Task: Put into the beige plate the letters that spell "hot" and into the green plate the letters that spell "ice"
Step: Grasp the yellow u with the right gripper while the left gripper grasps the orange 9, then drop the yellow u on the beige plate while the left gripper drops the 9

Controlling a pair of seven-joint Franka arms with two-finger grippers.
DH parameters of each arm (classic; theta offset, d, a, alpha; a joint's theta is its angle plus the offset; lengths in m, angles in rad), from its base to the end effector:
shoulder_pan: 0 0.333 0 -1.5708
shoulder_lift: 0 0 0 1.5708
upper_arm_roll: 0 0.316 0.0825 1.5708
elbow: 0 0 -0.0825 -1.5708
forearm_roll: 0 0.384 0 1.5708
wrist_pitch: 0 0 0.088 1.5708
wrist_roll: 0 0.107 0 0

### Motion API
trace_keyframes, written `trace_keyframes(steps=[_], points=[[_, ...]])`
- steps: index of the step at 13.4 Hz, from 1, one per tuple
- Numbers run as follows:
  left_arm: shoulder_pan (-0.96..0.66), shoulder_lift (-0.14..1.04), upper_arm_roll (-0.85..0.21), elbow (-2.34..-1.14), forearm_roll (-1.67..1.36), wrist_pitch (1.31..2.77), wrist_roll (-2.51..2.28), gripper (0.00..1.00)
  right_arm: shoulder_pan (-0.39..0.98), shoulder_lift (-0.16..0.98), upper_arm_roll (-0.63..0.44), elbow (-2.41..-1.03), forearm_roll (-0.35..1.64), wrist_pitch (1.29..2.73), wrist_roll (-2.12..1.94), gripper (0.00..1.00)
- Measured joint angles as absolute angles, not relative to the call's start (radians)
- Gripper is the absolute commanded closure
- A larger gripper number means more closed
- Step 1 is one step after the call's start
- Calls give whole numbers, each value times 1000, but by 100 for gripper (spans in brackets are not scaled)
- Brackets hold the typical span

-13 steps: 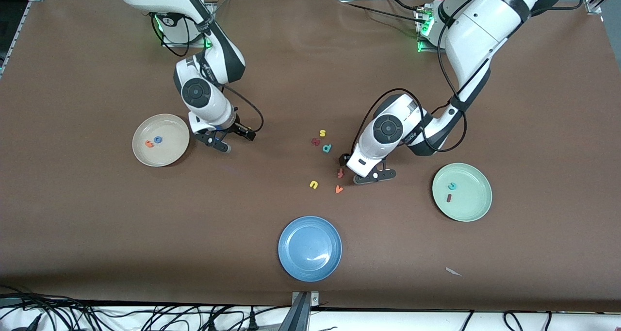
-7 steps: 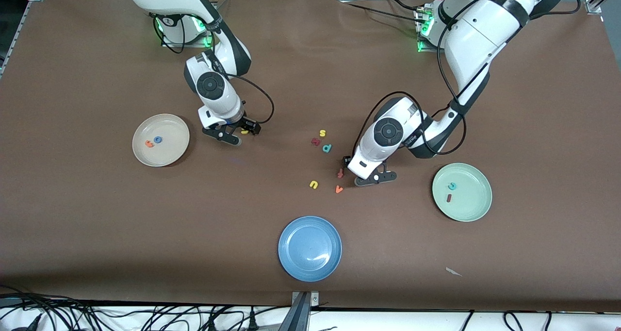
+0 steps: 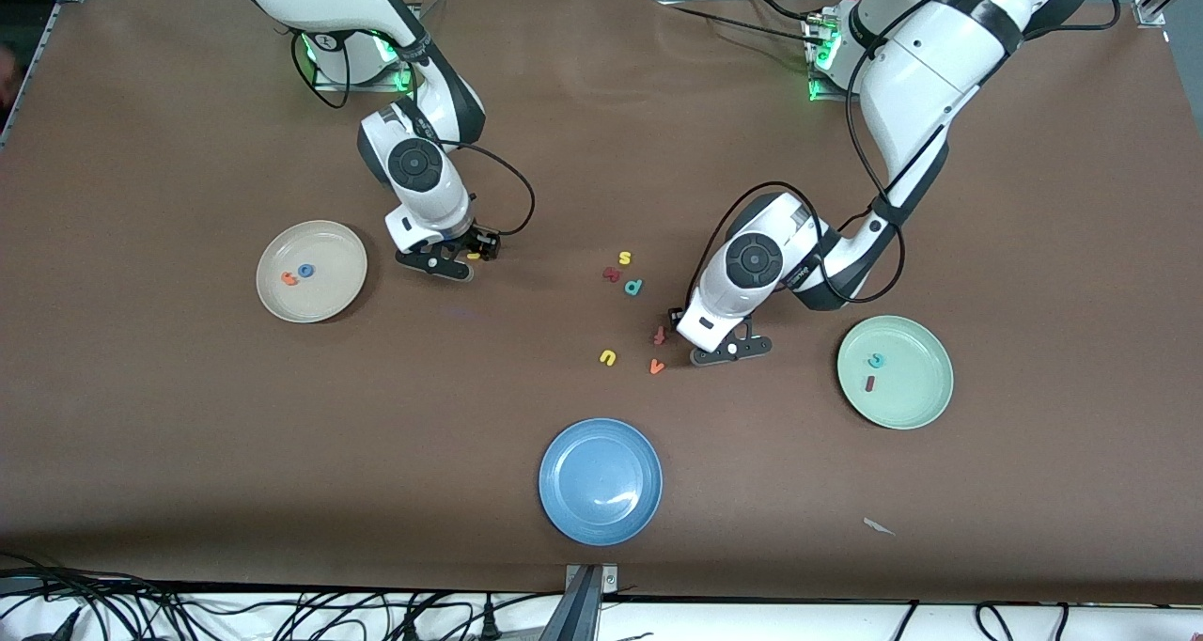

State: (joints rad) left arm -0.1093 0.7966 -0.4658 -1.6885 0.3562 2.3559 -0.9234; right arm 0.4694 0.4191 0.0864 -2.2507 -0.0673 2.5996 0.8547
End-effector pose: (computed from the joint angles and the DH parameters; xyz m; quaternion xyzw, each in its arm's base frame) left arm 0.5806 -0.3346 0.1691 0.9937 0.1034 -0.0370 0.0227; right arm 0.4507 0.2835 0.1715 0.9919 -0.1228 -0.0266 0.0209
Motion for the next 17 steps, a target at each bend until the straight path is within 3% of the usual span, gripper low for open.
trace_keyframes(steps=[3, 11, 14, 17], points=[[-119, 802, -458, -1670, 356, 2355, -923, 54, 470, 419, 87, -2250, -67, 2603, 854, 47], [-122, 801, -457, -1663, 360, 2345, -923, 76, 470, 416, 87, -2248, -67, 2605, 853, 74], [-122, 801, -456, -1656, 360, 2334, -923, 80, 469, 412, 85, -2249, -68, 2600, 853, 76], [-98, 790, -451, -1573, 360, 2172, -832, 80, 469, 412, 85, -2249, -68, 2600, 853, 76]])
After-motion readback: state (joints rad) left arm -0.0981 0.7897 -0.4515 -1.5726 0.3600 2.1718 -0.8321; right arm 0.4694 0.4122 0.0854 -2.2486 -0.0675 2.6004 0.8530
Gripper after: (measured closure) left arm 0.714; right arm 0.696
